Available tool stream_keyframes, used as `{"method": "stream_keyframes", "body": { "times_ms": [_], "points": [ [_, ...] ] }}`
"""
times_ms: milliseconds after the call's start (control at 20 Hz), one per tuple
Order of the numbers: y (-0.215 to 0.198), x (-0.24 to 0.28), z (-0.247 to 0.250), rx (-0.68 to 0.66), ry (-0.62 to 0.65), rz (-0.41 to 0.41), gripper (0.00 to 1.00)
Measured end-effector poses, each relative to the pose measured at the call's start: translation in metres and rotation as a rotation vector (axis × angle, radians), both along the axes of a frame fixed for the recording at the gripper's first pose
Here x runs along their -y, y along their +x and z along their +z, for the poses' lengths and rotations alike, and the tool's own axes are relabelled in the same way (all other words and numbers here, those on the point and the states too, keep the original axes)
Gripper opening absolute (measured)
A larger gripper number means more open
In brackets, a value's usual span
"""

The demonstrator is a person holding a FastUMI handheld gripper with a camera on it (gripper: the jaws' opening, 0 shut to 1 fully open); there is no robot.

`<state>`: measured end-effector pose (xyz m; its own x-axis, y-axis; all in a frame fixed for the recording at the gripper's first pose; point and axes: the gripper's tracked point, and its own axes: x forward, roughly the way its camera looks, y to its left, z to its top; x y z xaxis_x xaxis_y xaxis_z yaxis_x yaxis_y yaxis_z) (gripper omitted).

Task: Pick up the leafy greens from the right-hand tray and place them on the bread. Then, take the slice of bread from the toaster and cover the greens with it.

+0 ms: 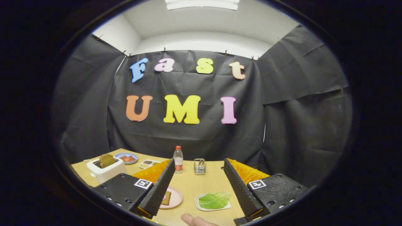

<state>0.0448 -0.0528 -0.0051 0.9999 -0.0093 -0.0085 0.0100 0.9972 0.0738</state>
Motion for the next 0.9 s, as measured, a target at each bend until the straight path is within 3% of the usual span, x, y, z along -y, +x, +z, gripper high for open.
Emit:
{"method": "stream_keyframes", "body": {
  "times_ms": [350,550,900],
  "points": [
    [0.071,0.051,-0.070,-0.159,0.032,-0.049,0.95],
    [0.123,0.099,-0.130,-0.275,0.011,-0.136,0.95],
    [0.162,0.137,-0.235,-0.496,0.103,-0.161,0.95]
  ]
}}
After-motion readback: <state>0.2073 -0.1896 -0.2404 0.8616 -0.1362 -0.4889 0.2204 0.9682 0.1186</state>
